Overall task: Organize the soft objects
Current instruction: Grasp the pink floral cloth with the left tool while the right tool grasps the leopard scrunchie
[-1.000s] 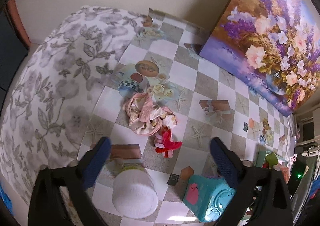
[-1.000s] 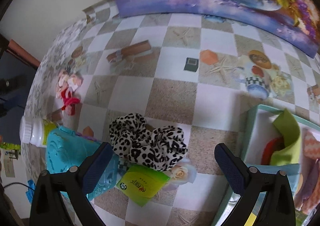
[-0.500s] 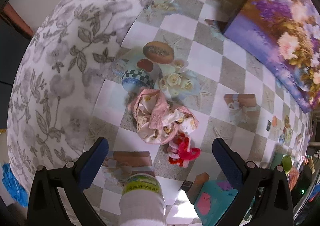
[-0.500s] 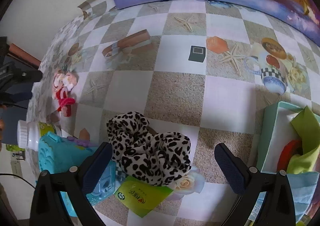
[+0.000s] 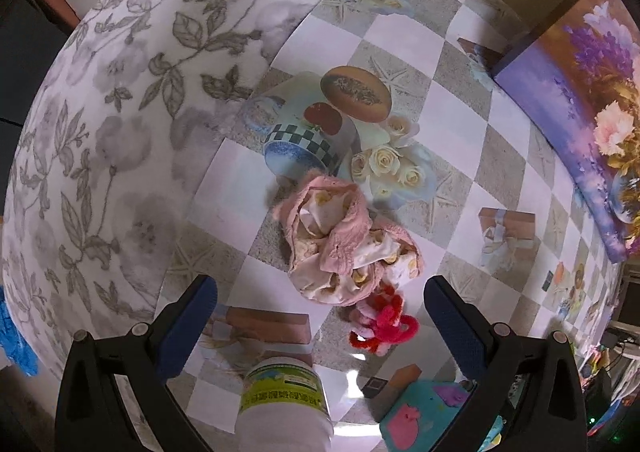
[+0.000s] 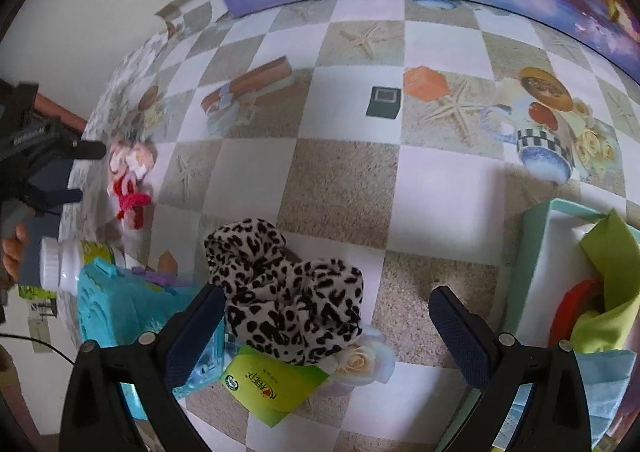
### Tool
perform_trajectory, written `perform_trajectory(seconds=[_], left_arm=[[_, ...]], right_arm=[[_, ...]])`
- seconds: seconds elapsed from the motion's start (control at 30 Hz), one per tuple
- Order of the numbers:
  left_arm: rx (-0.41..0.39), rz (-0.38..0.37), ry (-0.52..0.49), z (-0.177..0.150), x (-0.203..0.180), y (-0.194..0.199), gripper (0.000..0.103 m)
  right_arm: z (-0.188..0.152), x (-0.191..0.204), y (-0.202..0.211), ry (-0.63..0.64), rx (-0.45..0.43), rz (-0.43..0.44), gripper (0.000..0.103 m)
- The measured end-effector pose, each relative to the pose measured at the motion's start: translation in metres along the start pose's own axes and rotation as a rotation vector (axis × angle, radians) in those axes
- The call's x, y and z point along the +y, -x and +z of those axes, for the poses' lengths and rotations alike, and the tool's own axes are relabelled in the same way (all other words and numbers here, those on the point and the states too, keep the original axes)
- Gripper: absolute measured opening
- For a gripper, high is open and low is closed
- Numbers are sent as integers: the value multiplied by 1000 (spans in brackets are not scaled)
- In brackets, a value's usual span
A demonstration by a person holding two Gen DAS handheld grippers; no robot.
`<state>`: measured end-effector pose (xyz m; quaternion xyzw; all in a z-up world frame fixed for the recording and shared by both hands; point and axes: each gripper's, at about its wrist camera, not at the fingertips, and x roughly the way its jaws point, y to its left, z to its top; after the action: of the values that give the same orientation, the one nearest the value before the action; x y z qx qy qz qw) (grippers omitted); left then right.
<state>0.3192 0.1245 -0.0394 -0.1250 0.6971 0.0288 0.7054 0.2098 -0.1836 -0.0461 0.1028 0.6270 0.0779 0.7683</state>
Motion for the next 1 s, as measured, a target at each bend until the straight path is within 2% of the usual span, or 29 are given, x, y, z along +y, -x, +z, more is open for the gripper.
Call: perform_trajectory(seconds=[0.1,0.17,0.3,0.4,0.47,0.77,0.83,1.0], left_arm=[[-2,27,-13,1,-4,-3,102],[3,22,-8,1,-4,-5,100],[21,45,-14,4,-14,-17,86],[38,42,-10,13,-23,-26,77],[47,41,-9,17,-25,-31,73],[59,34,-8,24,-34,-48,70],[46,23,-2,22,-35,-48,65],[22,-24,26,14,-30,-45,44]], right_arm=[[-1,3,-3,6,8,9,102],[-2,4,-3,16,7,13,97],[-3,5,-1,17,-8,34,88],[-2,5,1,7,-18,67,78],[-2,5,2,9,-21,87,65],[1,4,4,-14,-42,126,48],[1,4,5,-15,-45,130,44],[2,3,7,-20,-57,136,34]])
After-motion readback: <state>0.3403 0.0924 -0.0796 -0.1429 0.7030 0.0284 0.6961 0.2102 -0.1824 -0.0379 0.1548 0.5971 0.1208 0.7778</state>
